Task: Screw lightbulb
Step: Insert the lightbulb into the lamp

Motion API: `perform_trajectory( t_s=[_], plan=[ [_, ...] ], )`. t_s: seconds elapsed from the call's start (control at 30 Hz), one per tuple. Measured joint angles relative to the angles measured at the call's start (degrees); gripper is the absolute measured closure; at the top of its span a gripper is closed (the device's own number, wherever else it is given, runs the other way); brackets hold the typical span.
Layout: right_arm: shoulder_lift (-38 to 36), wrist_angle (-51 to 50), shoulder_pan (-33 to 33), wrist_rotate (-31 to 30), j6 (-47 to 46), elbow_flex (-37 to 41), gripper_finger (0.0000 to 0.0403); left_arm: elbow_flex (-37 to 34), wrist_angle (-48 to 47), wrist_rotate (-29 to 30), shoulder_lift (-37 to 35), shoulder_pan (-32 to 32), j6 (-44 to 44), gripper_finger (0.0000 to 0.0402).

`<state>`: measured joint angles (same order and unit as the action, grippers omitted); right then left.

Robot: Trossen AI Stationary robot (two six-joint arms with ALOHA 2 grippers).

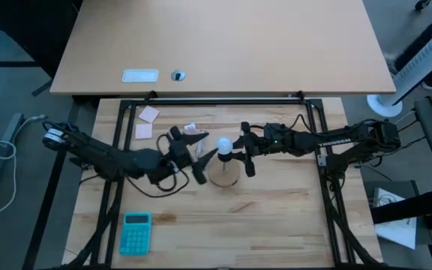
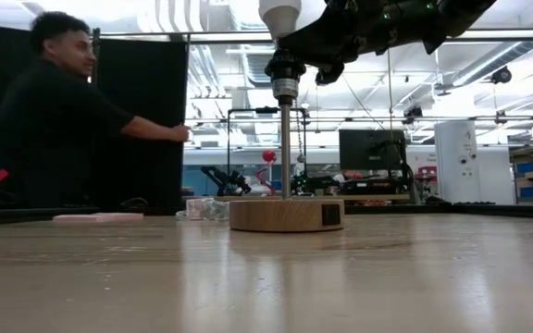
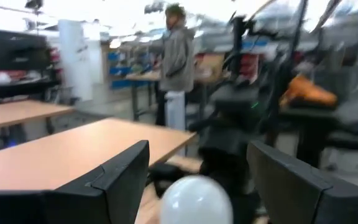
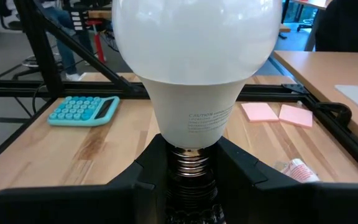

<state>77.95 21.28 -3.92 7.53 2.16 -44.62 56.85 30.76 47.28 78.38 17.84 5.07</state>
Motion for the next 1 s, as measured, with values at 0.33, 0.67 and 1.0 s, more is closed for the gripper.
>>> perform_trajectory(
  t_s=[0.33, 0.67, 1.0],
  plan=[
    [0.0, -0.3, 0.0, -1.5, -2.0, 0.0, 0.0314, 5.1, -3.1, -13.9, 3.2, -2.6, -0.5, 0.0139],
    [0.0, -0.7, -0.1, -2.9, -2.3, 0.0, 0.0314, 5.0, -5.3, -12.3, 3.1, -5.7, -2.8, 0.0139],
    [0.0, 0.6, -0.1, -2.8, -4.1, -0.4, 0.0314, 4.9, -5.5, -12.3, 2.3, -5.7, -2.1, 0.0139]
  ],
)
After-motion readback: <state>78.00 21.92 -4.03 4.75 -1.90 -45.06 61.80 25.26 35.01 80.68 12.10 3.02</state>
